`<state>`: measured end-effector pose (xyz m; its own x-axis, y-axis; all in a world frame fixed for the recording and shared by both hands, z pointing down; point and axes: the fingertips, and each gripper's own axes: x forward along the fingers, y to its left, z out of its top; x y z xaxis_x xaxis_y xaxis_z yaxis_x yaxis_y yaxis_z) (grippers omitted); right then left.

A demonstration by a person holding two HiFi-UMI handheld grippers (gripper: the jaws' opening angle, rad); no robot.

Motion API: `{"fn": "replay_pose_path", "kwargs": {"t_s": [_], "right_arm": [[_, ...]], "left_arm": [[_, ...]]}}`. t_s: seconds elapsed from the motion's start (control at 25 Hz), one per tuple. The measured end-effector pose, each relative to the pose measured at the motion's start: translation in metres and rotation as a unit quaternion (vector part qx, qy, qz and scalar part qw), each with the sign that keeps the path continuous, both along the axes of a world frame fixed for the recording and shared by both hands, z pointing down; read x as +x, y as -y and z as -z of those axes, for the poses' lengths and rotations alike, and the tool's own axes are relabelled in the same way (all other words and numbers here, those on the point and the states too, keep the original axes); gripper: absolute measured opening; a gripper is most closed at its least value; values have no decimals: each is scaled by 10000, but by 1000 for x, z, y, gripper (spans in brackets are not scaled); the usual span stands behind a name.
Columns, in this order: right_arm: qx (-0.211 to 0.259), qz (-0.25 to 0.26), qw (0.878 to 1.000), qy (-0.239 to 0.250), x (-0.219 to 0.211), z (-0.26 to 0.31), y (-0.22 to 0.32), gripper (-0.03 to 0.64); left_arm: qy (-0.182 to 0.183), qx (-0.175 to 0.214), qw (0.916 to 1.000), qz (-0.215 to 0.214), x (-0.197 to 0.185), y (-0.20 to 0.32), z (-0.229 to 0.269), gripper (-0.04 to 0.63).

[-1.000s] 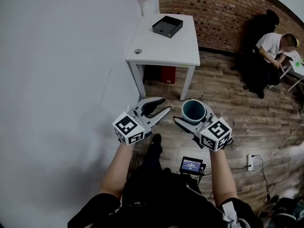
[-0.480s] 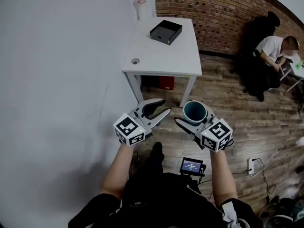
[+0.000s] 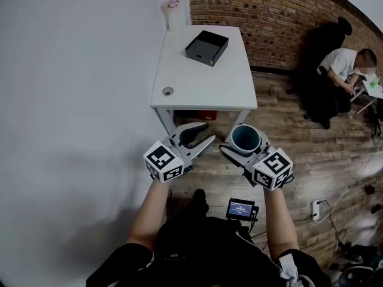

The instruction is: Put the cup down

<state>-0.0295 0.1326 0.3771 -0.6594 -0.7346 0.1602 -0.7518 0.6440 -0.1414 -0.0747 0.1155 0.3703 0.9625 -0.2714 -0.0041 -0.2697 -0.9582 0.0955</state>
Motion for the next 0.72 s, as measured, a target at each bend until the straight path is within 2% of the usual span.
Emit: {"fn": "replay_pose_path", "kwargs": {"t_s": [0.4, 0.72], "right_arm": [[-36, -186, 9998, -60, -9, 1, 56, 403], [-144, -233, 9996, -102, -2, -9, 76, 403]], "left_arm": [[-38, 8, 9999, -138, -3, 64, 2, 140], [-55, -76, 9996, -250, 5, 83, -7, 140]]}}
